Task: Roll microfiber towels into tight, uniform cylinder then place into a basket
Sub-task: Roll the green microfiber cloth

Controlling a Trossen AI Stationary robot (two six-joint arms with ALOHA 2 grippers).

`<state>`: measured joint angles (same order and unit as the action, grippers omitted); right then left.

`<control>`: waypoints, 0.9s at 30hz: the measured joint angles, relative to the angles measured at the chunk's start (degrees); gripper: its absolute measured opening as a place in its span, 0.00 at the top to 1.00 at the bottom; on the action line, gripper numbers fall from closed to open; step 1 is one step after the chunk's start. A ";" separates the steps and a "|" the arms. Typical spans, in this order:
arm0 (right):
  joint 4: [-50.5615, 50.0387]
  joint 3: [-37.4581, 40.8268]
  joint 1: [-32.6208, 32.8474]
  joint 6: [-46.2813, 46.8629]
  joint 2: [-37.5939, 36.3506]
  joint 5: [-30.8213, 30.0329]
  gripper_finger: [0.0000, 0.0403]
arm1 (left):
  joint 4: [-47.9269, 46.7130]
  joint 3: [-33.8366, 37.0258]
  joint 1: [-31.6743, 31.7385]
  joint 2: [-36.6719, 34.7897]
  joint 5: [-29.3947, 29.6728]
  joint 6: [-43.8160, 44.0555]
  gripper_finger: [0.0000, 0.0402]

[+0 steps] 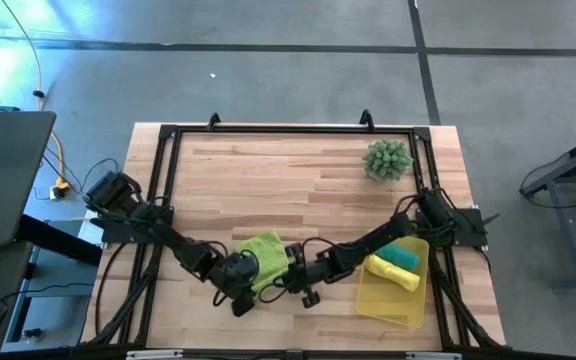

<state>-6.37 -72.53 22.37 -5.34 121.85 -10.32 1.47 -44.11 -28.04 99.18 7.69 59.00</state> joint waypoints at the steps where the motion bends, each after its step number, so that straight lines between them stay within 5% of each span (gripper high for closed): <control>1: -0.01 0.01 -0.03 0.22 0.01 0.03 0.91 | -0.46 0.01 0.24 -0.91 -1.35 -1.78 0.79; 10: -0.33 0.09 -0.70 6.29 -0.04 3.57 0.99 | -15.36 -0.10 0.41 -11.53 -6.15 -7.15 0.77; 27: 5.23 0.44 -10.01 36.22 0.36 43.64 1.00 | 1.41 -0.25 -10.30 -9.27 13.89 -25.04 0.77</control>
<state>-1.14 -72.10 12.36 30.88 122.21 33.32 2.89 -44.36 -38.33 89.91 21.59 33.95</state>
